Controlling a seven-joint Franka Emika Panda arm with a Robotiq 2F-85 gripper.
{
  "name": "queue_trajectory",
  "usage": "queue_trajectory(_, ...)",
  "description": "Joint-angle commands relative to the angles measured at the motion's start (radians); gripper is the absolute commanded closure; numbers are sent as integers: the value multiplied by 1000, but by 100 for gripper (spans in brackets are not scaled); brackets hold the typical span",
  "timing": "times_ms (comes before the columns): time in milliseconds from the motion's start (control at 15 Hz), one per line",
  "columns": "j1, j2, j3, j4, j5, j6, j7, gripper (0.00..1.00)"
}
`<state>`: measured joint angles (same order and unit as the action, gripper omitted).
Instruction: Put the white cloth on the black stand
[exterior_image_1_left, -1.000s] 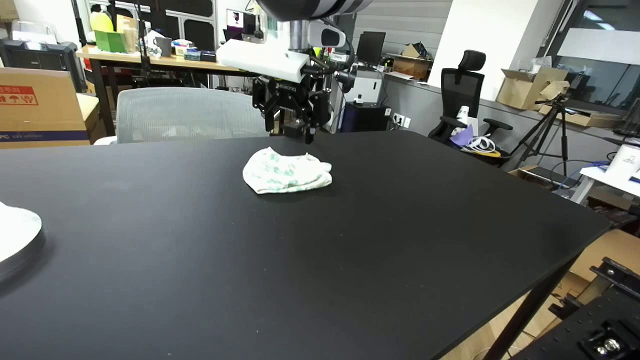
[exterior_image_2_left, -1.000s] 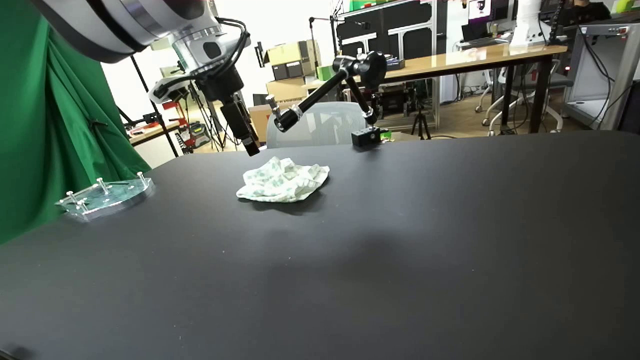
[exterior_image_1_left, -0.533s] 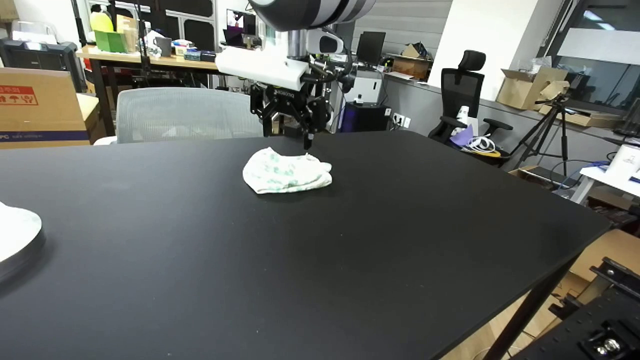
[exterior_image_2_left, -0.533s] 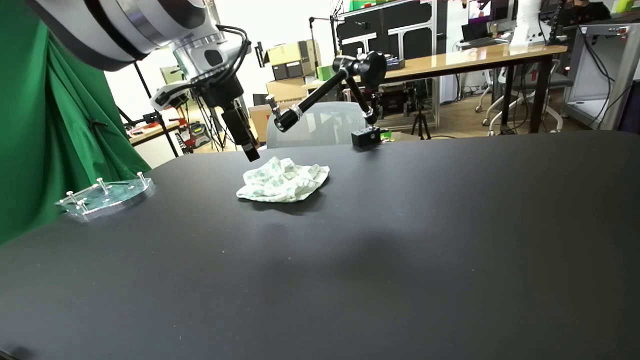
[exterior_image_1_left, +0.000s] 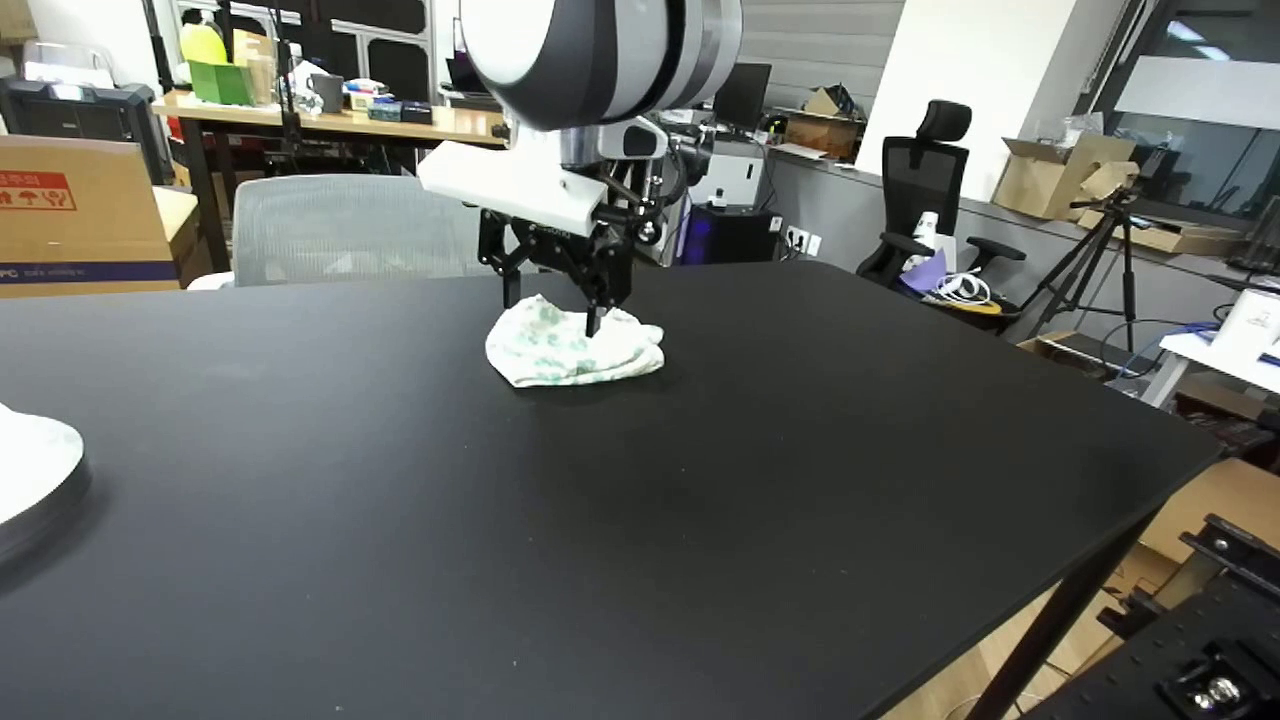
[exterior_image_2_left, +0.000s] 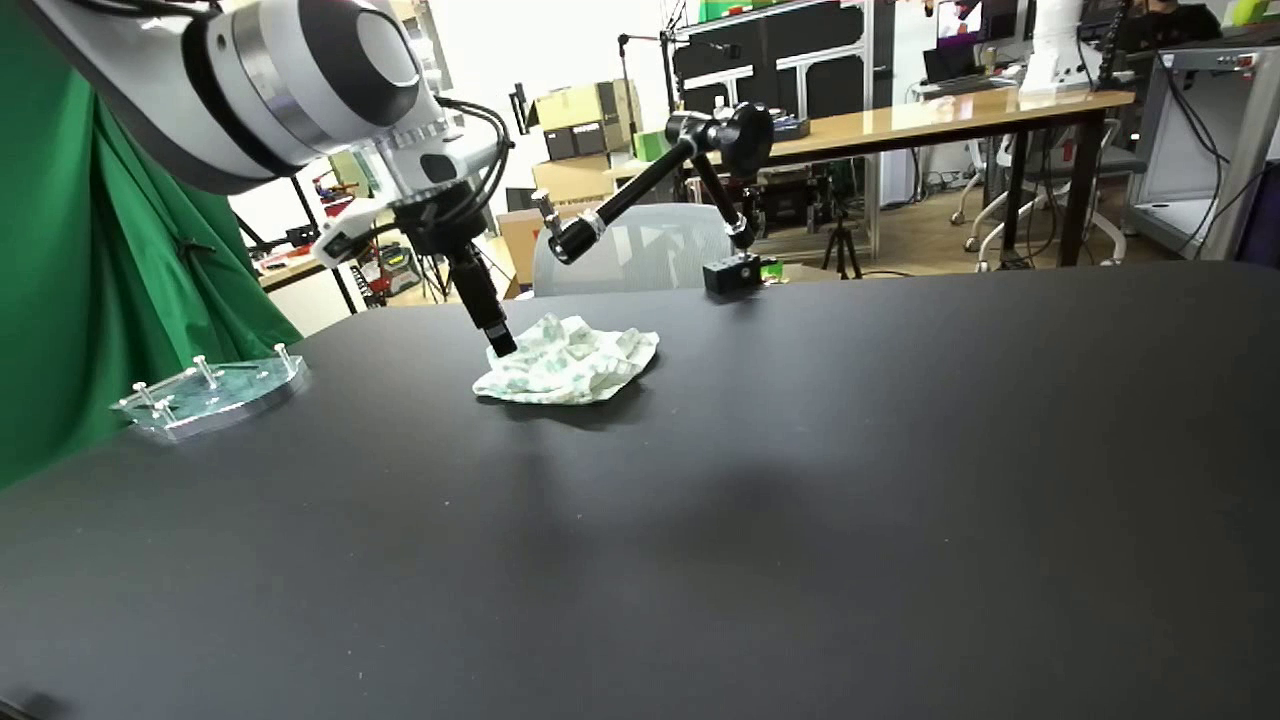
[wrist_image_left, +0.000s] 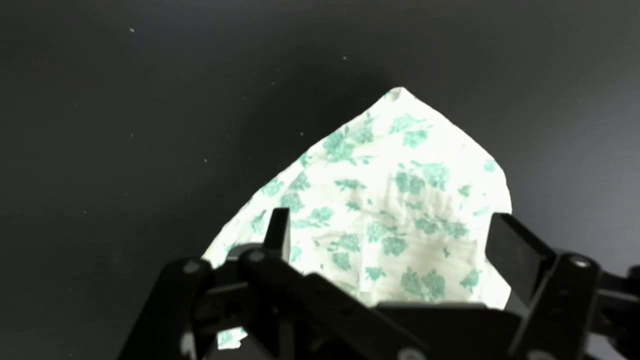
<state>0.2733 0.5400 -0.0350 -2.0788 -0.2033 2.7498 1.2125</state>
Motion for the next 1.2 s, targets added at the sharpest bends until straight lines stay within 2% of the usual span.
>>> queue_trajectory(0,11,33,-2,32,60,0,-67,0)
queue_trajectory(133,14,44,-3,37,85,3,-102,0)
queue_trajectory(200,17,48,-5,41,94,3,-114,25)
queue_trajectory(267,20,51,-7,43,102,6,-127,27)
queue_trajectory(333,22,53,-8,45,107,8,-136,33)
queue_trajectory(467,23,53,-7,47,121,13,-158,49)
queue_trajectory(933,23,50,-4,42,159,33,-226,96)
queue_trajectory(1000,22,50,-5,42,164,34,-233,100)
queue_trajectory(1133,20,44,-3,38,178,34,-252,100)
